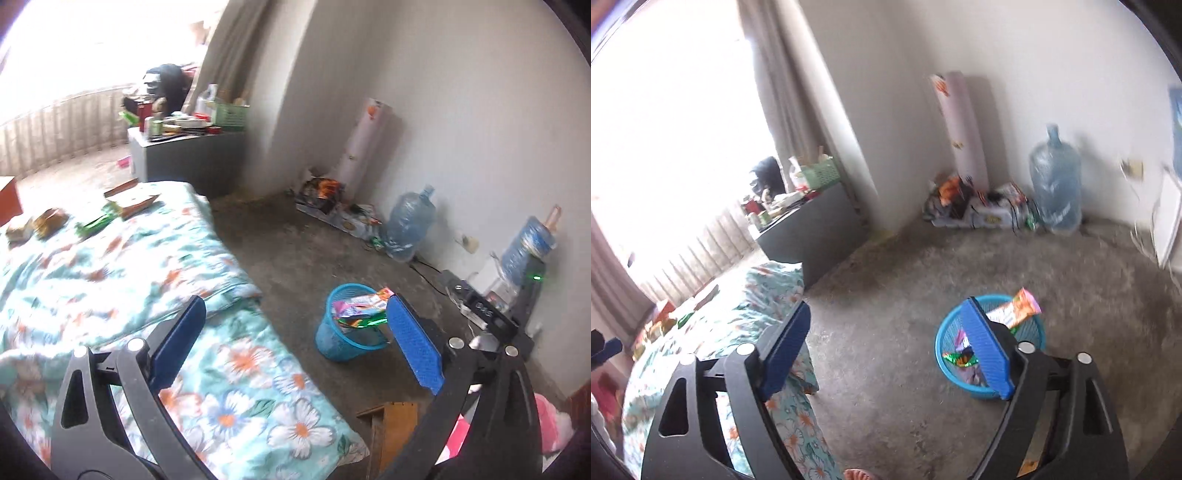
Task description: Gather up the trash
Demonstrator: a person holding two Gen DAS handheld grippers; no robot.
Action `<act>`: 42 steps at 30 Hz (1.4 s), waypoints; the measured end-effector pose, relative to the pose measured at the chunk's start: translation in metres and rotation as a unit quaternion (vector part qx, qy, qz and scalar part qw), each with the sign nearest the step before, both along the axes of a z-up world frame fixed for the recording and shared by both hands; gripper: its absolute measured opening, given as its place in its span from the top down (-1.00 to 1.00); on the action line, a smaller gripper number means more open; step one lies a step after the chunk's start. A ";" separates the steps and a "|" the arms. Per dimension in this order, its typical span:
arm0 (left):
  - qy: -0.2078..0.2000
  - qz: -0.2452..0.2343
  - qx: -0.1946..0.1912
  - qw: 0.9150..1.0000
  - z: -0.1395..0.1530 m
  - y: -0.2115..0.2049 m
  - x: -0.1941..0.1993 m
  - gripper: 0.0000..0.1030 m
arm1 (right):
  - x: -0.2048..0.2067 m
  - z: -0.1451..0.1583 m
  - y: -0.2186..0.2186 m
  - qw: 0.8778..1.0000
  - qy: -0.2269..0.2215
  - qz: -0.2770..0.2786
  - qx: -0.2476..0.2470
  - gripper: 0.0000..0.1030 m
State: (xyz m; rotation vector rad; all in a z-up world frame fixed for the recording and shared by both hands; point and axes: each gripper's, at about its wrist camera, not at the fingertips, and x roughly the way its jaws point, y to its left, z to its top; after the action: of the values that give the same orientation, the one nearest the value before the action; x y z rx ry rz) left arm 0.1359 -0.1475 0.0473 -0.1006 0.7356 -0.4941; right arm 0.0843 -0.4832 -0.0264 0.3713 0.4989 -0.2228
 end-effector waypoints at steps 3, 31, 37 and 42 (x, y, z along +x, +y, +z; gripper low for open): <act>-0.005 0.088 0.026 0.996 -0.005 0.029 -0.022 -0.83 | -0.016 0.031 0.052 0.998 -0.023 0.021 -0.062 -0.87; 0.063 0.169 0.135 0.974 -0.045 0.086 -0.115 -0.83 | -0.101 -0.024 0.188 0.965 0.204 0.054 -0.155 -0.87; 0.065 0.168 0.136 0.974 -0.043 0.085 -0.115 -0.83 | -0.103 -0.021 0.187 0.966 0.199 0.050 -0.157 -0.87; 0.064 0.169 0.136 0.974 -0.044 0.084 -0.115 -0.83 | -0.103 -0.019 0.184 0.967 0.199 0.048 -0.153 -0.87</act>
State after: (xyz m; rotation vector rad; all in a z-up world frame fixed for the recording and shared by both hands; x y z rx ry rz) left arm 0.0205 -0.0635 0.0037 0.0000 0.8859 -0.0594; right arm -0.0190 -0.2987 -0.0454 -0.0047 0.8626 -0.2776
